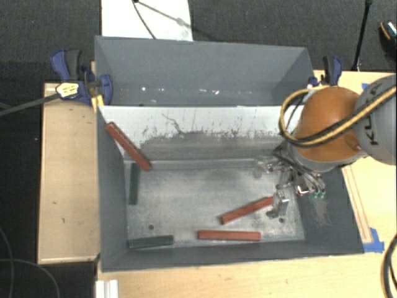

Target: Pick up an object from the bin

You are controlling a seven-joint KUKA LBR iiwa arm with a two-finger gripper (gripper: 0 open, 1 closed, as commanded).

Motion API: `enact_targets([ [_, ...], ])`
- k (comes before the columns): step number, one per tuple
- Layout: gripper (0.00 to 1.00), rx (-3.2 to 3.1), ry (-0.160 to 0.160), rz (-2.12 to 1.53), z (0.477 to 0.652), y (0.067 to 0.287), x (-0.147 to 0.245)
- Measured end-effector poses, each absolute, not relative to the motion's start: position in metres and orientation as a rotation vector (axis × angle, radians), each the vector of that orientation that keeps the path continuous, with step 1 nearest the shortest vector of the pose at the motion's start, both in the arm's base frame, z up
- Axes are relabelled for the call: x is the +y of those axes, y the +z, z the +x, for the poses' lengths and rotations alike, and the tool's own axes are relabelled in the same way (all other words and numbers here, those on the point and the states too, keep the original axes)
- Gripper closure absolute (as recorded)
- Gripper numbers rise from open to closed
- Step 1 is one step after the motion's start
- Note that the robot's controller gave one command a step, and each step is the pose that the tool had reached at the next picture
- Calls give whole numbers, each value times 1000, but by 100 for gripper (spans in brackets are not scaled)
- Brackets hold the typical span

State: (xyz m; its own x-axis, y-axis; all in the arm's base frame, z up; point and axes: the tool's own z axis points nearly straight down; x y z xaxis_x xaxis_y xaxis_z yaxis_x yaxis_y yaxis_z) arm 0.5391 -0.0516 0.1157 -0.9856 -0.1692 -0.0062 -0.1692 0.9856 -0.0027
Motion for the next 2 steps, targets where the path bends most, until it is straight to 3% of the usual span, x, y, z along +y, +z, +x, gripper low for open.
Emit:
enact_targets([
  [1, 0, 3118, 4, -396, 545, 68, -12],
  [2, 0, 3143, 0, -98, 539, 70, -48],
])
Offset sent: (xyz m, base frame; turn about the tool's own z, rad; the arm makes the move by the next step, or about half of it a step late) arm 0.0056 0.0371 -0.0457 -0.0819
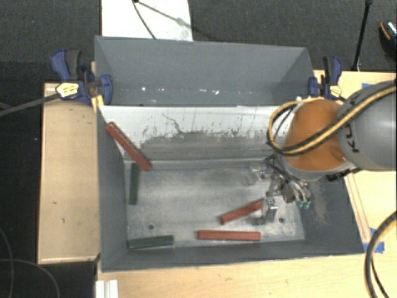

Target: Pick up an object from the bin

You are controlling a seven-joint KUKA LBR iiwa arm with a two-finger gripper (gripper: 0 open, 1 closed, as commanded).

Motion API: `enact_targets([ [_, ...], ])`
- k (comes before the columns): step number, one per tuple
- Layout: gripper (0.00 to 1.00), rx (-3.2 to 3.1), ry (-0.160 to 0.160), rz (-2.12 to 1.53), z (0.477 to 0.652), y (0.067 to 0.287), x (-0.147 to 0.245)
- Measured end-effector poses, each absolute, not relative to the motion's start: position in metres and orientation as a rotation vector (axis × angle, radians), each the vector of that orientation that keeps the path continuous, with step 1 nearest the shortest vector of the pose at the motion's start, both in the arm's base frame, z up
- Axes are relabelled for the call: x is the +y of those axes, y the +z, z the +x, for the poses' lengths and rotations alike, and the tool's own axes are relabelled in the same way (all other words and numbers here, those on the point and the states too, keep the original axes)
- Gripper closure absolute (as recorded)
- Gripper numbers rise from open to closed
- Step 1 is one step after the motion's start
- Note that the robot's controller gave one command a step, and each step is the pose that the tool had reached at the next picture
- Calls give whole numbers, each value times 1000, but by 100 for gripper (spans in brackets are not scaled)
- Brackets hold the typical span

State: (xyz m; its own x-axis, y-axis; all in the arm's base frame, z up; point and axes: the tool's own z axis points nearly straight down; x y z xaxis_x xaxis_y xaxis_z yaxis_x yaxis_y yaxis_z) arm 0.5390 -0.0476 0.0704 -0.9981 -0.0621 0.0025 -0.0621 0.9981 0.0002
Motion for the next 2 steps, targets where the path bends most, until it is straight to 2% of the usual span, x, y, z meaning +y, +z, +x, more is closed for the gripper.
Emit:
enact_targets([
  [1, 100, -3138, -1, 99, 539, 71, -47],
  [2, 100, -3144, 0, 100, 540, 77, -47],
])
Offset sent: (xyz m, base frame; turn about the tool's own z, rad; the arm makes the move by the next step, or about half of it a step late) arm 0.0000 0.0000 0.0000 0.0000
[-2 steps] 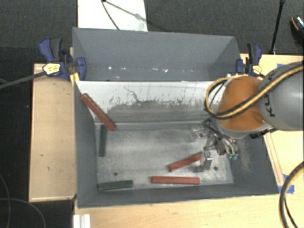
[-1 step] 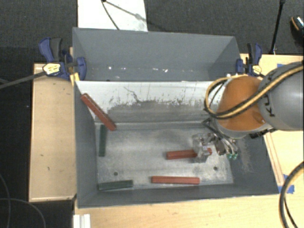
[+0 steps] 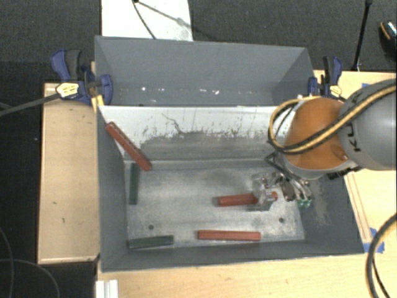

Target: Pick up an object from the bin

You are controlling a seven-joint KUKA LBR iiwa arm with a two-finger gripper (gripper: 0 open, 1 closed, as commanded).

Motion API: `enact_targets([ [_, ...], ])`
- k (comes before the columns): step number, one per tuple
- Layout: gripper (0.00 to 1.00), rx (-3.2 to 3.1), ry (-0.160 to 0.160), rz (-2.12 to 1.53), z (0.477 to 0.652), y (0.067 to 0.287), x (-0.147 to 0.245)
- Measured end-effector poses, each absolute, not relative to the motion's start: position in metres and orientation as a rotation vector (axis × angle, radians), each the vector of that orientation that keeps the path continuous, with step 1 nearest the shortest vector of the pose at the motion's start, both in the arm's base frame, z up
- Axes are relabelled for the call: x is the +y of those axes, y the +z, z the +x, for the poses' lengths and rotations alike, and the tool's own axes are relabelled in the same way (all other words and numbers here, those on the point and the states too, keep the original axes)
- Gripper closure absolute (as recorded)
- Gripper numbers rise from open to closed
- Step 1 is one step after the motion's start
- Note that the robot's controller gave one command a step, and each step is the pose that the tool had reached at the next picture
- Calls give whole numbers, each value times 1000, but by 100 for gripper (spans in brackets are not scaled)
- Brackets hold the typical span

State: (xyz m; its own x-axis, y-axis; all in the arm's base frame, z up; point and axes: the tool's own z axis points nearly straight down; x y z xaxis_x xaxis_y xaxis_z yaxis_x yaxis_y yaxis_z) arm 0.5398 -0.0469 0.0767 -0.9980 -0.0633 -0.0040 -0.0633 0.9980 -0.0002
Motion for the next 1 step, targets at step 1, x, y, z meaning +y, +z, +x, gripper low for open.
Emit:
enact_targets([
  [1, 100, 3131, -1, -97, 542, 145, -47],
])
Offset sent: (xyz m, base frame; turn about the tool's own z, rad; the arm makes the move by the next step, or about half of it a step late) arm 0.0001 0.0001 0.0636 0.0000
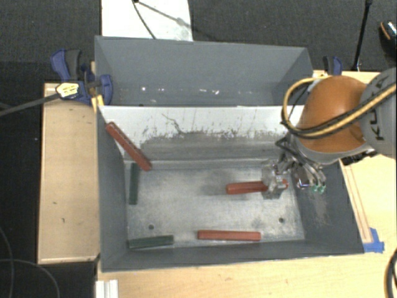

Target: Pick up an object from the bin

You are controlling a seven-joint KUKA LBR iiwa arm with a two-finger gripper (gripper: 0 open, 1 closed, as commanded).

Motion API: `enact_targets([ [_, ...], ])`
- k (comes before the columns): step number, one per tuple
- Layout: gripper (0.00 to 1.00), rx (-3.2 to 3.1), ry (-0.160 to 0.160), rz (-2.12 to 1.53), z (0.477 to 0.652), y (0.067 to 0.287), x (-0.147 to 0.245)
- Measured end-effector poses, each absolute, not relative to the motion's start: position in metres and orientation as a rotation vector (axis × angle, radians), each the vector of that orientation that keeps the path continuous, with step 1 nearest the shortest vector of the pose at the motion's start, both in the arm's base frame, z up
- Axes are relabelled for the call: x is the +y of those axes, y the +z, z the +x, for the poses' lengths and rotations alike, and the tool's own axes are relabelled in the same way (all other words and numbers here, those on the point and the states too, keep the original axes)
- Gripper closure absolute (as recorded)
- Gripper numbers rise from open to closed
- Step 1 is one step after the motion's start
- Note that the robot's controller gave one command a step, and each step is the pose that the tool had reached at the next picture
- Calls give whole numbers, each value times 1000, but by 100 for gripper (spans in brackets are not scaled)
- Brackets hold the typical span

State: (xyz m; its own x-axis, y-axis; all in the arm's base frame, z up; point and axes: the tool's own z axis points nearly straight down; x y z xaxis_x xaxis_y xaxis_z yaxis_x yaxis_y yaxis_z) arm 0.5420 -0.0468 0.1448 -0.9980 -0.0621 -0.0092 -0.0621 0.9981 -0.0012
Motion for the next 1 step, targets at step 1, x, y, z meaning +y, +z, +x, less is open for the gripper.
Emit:
enact_targets([
  [1, 100, 3134, -1, -95, 543, 157, -47],
])
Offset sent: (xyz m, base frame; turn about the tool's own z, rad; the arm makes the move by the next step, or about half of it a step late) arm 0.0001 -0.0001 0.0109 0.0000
